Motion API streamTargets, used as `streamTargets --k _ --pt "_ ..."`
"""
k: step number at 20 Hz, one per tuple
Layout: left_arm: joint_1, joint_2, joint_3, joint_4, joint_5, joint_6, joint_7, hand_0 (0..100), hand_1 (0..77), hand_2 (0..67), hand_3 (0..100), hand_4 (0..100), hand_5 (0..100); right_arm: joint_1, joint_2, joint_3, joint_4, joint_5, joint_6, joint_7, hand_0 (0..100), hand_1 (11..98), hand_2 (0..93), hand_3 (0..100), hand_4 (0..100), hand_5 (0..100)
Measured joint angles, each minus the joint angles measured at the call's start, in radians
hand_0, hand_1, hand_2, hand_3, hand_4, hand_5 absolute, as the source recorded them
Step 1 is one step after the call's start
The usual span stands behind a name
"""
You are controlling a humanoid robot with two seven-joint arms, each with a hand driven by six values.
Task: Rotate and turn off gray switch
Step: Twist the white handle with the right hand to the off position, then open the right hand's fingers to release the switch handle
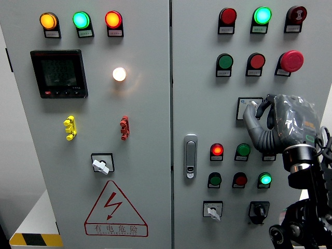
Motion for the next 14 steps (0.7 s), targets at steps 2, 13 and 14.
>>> streamTargets --k 2,13,14 --pt "0.0 0.0 0.0 0.0 0.0 0.0 0.0 84 0.0 13.4 19 8 11 -0.001 0.0 0.0 0.001 0.0 -0.002 0.0 74 34.3 67.7 100 100 100" --pt "0.0 0.0 0.0 0.0 0.0 0.0 0.0 85 0.0 13.4 19 8 11 -0.062 0.0061 0.008 0.095 -0.001 -0.043 0.015 72 30.0 52.8 95 93 100" --pt "0.0 0.0 0.0 0.0 0.0 0.0 0.0 85 0.0 13.4 19 8 11 -0.073 0.0062 0.011 0.11 -0.003 -0.043 0.029 68 30.3 51.7 87 84 100"
